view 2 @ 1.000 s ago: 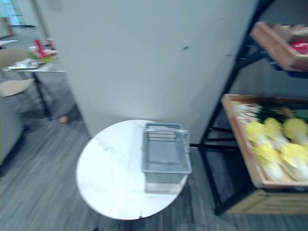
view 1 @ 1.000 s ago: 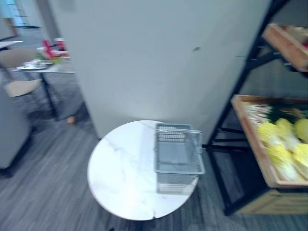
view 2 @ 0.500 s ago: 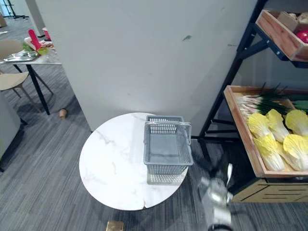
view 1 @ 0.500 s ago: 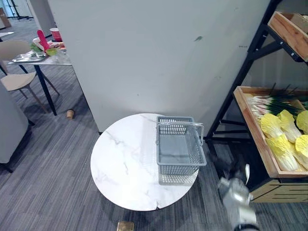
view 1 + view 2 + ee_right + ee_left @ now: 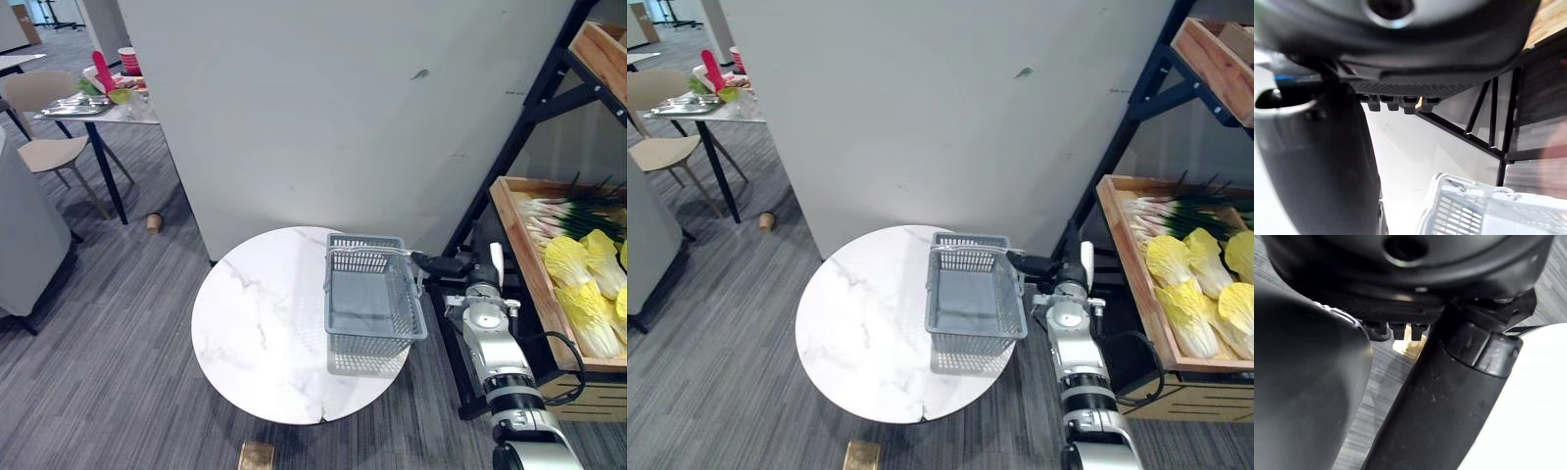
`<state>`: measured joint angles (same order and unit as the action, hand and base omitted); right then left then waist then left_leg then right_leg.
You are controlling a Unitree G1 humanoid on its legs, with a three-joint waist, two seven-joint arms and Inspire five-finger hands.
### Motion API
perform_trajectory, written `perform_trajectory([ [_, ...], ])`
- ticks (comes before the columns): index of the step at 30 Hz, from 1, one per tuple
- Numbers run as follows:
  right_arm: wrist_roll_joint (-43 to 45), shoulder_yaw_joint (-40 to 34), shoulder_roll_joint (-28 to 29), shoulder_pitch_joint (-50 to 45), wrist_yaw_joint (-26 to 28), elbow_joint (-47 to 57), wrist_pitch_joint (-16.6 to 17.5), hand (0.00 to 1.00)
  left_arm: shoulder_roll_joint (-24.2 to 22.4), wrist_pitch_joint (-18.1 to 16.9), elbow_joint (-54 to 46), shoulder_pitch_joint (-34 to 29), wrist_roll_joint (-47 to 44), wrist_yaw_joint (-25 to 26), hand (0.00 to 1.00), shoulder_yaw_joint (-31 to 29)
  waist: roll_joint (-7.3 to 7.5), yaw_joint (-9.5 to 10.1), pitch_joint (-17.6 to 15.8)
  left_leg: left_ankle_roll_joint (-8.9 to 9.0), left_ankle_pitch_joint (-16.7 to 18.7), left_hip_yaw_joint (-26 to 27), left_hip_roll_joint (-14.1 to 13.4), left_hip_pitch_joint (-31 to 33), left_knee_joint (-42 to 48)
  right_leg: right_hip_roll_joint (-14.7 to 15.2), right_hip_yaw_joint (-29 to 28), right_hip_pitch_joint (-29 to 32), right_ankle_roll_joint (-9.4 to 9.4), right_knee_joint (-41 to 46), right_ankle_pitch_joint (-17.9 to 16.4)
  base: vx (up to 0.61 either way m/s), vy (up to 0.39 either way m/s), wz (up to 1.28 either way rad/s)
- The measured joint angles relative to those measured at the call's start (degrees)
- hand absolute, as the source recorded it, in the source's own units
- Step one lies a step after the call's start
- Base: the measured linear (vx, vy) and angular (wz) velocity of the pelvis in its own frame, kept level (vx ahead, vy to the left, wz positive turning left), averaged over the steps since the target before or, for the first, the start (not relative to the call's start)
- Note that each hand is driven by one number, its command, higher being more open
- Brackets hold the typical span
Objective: Pick vegetable in the basket
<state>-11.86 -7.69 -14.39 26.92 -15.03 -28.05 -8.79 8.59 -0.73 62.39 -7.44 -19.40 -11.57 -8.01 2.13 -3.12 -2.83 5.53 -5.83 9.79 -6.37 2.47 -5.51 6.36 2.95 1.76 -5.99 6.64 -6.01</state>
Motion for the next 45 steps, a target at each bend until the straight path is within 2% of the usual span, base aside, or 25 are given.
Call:
perform_trajectory([
  [3, -7.4, 0.7, -0.3, 2.2, 0.1, -2.0, 0.0, 1.00, -0.1, 0.0, -0.5, -0.1, 1.3, -0.4, 1.00, -0.2, -0.40, 0.21, -0.3, -0.19, -0.1, -0.4, 0.4, 0.4, 0.0, 0.3, 0.4, 0.0, 0.00, -0.2, 0.0, -0.01, 0.010, 0.09],
  [11, -22.7, 5.1, -7.1, 7.7, 1.0, -5.8, 0.1, 1.00, -0.1, 0.1, -1.7, -0.3, 3.7, -2.2, 1.00, -1.6, -0.52, 1.09, -0.6, -0.34, -0.3, -1.3, 0.8, 0.6, 0.0, 0.7, 1.5, -0.5, -0.01, -0.5, 0.0, 0.00, 0.009, 0.06],
  [16, -24.1, 6.9, -10.6, 11.4, 1.0, -7.7, 0.1, 1.00, 0.0, 0.1, -2.5, -0.6, 4.3, -2.7, 1.00, -1.9, -0.76, 1.63, -1.6, -0.32, -0.5, -2.1, 0.8, 0.7, 0.0, 0.7, 2.2, -0.9, -0.01, -0.9, 0.0, -0.01, -0.002, 0.07],
  [23, -24.1, 8.0, -10.9, 13.7, 2.1, -11.8, 0.2, 1.00, 0.0, 0.3, -3.7, -0.8, 4.4, -3.0, 1.00, -1.9, -0.74, 2.80, -2.1, -0.18, -0.7, -2.5, 0.8, 1.2, 0.0, 0.7, 3.0, -0.9, -0.01, -1.0, 0.0, 0.00, -0.001, 0.05],
  [26, -24.4, 10.7, -10.9, 14.6, 3.7, -12.9, 0.7, 1.00, 0.1, 1.0, -4.2, -1.0, 4.6, -3.6, 1.00, -1.9, -0.93, 2.93, -2.5, -0.18, -0.7, -2.7, 0.8, 1.5, 0.0, 0.7, 3.2, -0.8, -0.01, -1.1, 0.0, 0.00, 0.002, 0.03],
  [34, -27.7, 14.2, -11.0, 16.9, 7.4, -14.7, 0.7, 1.00, 0.3, 1.5, -4.9, -1.0, 5.6, -4.1, 1.00, -1.9, -1.15, 4.12, -5.0, -0.17, -1.0, -2.7, 0.8, 2.6, 0.0, 0.7, 3.3, 0.3, -0.08, -1.1, 0.1, 0.00, 0.000, 0.00],
  [39, -28.6, 17.8, -11.6, 19.1, 8.0, -15.6, -0.7, 1.00, 0.3, 1.8, -5.4, -1.0, 5.5, -4.0, 1.00, -1.9, -1.16, 5.01, -6.8, 0.01, -1.3, -3.0, 0.7, 2.9, 0.0, 0.6, 3.4, 0.4, 0.01, -1.0, 0.2, 0.00, -0.001, 0.01],
  [42, -28.5, 19.0, -13.3, 23.5, 8.5, -15.6, -2.1, 1.00, 0.3, 1.9, -7.3, 0.2, 5.4, -4.0, 1.00, -1.9, -1.93, 5.91, -8.2, -0.08, -3.7, -3.7, -0.5, 6.9, 0.4, -0.7, 3.3, 3.8, 0.92, -1.9, 3.5, -0.07, -0.014, 0.03],
  [43, -28.5, 19.2, -14.4, 25.6, 8.5, -15.6, -2.7, 1.00, 0.4, 1.7, -8.3, 1.1, 5.3, -4.0, 1.00, -1.9, -2.19, 6.08, -9.8, 0.24, -4.7, -4.0, -0.9, 8.0, 0.4, -1.2, 3.3, 4.3, 1.16, -2.4, 4.6, -0.09, -0.008, 0.13],
  [45, -28.5, 20.5, -16.1, 28.7, 8.6, -15.6, -3.9, 1.00, 0.7, 1.1, -9.2, 1.9, 4.1, -3.9, 1.00, -2.0, -2.50, 6.50, -11.5, 0.20, -4.8, -4.3, -1.6, 9.2, 0.4, -1.7, 3.2, 5.2, 1.44, -2.5, 4.9, -0.14, -0.006, 0.09],
])
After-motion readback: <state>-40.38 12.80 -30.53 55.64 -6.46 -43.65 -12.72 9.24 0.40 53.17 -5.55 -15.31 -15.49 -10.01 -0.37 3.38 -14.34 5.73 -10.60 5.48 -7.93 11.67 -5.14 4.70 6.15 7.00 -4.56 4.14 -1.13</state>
